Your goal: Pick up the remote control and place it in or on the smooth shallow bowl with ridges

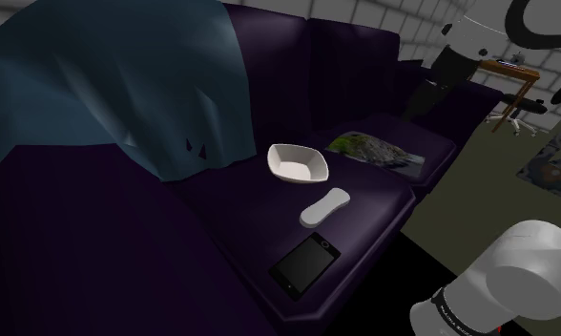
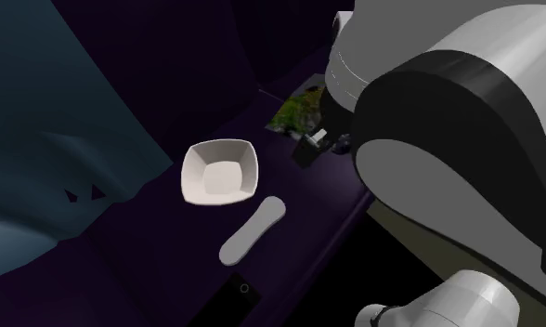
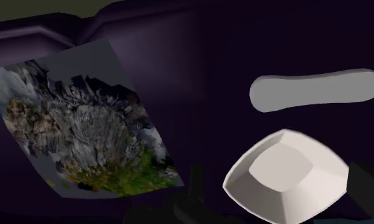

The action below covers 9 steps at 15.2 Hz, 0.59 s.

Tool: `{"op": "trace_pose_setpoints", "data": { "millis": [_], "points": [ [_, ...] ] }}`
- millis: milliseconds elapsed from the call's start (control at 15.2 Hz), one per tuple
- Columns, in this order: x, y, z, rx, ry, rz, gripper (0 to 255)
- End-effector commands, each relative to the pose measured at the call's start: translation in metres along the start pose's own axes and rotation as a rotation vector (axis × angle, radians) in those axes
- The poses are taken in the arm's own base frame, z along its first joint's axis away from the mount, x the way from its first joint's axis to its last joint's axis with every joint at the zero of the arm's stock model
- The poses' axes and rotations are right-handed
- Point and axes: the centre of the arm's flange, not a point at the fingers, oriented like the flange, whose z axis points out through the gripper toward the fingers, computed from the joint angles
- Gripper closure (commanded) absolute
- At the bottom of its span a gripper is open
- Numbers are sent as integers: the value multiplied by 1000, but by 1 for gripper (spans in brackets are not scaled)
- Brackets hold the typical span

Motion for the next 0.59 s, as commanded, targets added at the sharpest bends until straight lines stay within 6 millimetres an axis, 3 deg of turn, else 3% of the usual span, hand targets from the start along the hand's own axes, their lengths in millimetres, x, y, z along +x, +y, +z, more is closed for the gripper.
{"op": "trace_pose_setpoints", "data": {
  "millis": [0,528],
  "points": [
    [0,0,0,0,0,0,0],
    [-3,-59,88,-34,-74,480,0]
  ]
}}
